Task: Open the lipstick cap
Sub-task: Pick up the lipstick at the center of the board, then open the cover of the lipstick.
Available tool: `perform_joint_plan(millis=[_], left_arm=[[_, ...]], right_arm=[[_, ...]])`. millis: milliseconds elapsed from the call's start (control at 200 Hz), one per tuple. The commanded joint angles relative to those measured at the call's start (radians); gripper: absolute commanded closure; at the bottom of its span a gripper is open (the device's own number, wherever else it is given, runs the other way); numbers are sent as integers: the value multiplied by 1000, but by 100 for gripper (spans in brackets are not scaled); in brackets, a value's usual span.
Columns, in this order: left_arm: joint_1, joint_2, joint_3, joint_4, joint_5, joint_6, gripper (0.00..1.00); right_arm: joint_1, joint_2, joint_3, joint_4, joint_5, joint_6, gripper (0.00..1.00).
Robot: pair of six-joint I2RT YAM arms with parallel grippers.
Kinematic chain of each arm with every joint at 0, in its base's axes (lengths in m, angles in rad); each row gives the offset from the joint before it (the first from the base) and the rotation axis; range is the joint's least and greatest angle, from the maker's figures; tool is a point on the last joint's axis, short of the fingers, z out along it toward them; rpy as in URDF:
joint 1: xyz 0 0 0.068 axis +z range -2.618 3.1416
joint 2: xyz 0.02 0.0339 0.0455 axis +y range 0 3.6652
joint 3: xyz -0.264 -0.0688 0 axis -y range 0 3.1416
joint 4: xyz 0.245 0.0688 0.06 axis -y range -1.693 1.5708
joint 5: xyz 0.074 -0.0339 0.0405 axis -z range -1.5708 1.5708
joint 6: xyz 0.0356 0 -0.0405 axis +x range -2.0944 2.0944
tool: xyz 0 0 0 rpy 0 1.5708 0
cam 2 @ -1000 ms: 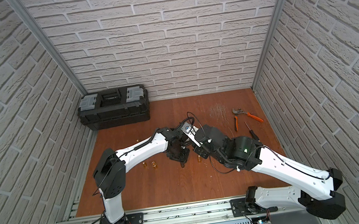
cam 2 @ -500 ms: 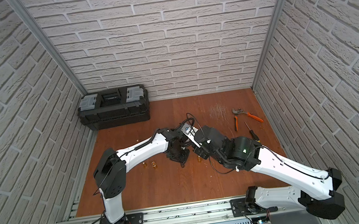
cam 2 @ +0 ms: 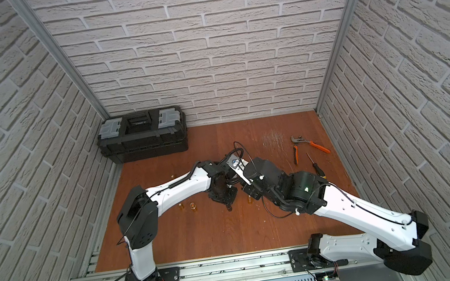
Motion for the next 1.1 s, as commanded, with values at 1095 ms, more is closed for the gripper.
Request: perform_joint_plan(millis=[1095], left_arm=[[572,-801,-293,39,743,-66,85]], right_arm=[[4,454,244,131,-601,-127,58]])
